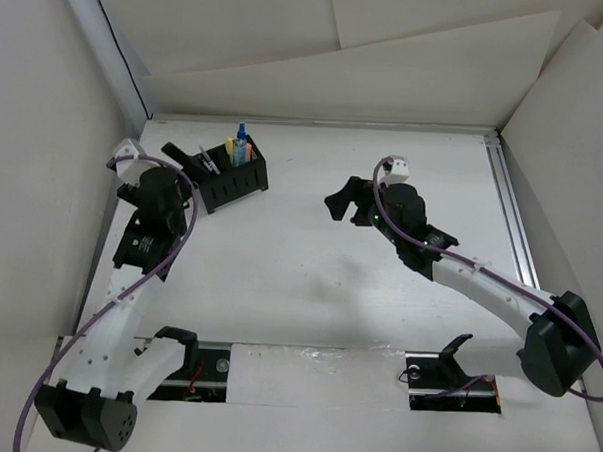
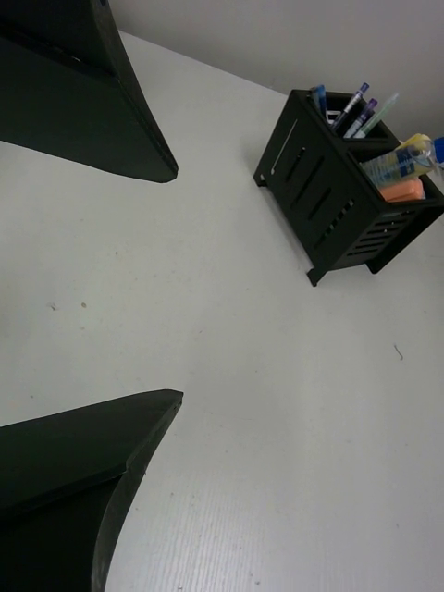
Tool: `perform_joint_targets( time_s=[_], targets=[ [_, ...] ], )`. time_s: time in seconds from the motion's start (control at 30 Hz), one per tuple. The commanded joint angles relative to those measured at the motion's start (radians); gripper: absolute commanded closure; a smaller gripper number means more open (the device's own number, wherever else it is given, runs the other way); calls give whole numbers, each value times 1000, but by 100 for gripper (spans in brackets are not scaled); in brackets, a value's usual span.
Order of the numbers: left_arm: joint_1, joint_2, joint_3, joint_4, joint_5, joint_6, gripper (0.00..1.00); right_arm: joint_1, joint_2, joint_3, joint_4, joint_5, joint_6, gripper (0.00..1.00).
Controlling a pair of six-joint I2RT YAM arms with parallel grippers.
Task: Sort the stationery into containers
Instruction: Reset both arms
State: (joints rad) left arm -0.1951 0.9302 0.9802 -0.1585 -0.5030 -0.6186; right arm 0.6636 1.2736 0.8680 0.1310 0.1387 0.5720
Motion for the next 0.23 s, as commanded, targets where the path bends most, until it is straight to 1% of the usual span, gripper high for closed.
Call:
perform_joint_targets(
  time_s=[0.0, 0.1, 0.2],
  targets=[
    [2, -108, -95, 17, 96, -36, 0, 11, -19, 8, 35, 35, -20, 0],
    [2, -117, -126, 27, 150, -36, 0, 20, -8, 17, 35, 44, -20, 0],
    [2, -102, -126, -7, 139, -50, 0, 21, 1, 17, 35, 53, -29, 0]
  ],
)
